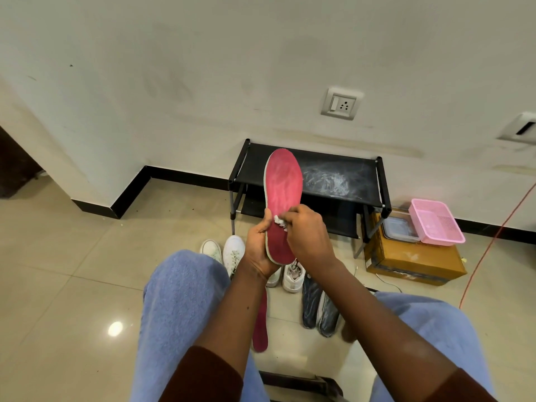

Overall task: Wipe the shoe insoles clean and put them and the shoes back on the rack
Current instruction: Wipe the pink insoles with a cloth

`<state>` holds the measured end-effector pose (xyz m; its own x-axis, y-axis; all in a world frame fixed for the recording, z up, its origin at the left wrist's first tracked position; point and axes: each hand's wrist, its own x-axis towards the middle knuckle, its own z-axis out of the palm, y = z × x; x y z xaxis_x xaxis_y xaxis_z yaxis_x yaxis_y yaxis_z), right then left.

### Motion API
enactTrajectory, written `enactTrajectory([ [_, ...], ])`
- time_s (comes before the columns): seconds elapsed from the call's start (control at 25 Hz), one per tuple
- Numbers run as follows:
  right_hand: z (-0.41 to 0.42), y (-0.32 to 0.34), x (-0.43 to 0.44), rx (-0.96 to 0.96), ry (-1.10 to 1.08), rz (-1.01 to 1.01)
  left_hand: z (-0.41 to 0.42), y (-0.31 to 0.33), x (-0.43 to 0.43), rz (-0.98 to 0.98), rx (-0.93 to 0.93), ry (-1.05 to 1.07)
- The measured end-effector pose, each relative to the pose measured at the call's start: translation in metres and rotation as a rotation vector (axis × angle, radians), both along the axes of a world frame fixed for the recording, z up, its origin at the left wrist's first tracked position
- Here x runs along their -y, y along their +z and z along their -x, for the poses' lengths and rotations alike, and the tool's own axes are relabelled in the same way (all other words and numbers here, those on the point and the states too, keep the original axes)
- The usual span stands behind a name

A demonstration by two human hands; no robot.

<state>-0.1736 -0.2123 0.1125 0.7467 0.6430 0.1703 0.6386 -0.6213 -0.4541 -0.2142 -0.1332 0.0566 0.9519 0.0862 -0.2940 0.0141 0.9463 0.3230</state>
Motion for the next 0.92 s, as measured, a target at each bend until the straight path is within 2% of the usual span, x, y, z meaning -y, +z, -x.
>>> enactTrajectory([
  [0.2,0.031,-0.006,0.014,-0.107,0.175,0.042,0.000,-0.009,-0.007,-0.013,-0.052,0.018],
  [0.36,0.030,-0.003,0.018,-0.138,0.185,0.065,-0.001,-0.007,-0.009,-0.061,-0.084,0.042],
  [0.64,0.001,0.005,0.001,-0.025,0.081,0.044,-0.002,-0.002,-0.003,-0.018,-0.035,0.010],
  [0.92,-0.013,0.007,-0.008,-0.009,-0.123,-0.127,-0.001,0.002,0.006,-0.008,0.011,0.039],
])
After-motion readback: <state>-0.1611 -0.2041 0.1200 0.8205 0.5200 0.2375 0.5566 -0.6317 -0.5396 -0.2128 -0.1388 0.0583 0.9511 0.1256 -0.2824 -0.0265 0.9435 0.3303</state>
